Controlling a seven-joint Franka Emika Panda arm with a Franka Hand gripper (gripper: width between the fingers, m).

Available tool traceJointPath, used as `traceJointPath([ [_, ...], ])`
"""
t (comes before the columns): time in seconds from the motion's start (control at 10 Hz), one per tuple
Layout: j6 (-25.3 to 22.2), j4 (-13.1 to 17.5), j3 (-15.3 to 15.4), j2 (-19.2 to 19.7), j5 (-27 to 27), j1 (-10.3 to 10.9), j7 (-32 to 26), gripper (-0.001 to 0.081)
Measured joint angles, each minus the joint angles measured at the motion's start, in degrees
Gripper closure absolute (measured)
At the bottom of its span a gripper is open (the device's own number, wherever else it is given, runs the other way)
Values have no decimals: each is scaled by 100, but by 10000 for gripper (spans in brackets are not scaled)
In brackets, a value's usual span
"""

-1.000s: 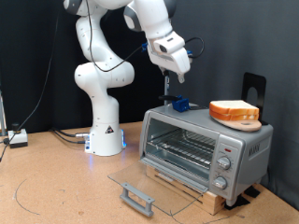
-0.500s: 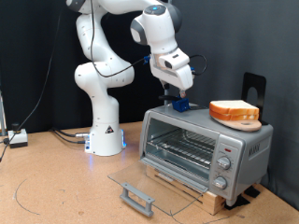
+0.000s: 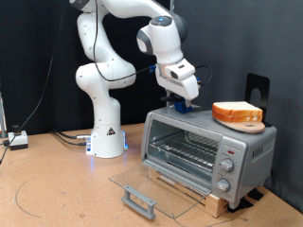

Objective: Make a piece of toast with the oven

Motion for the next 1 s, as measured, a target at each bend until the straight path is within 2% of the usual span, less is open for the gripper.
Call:
traceJointPath([
  [0.6, 238, 3, 152, 267, 142, 10, -5, -3],
  [0.7, 258, 3, 159, 274, 144, 10, -5, 140],
  [0.8, 267, 3, 159, 283, 145, 10, -5, 140],
  [0.9, 274, 5, 159, 297, 152, 10, -5, 308],
  [1.0, 280, 12, 159, 311, 173, 10, -5, 410],
])
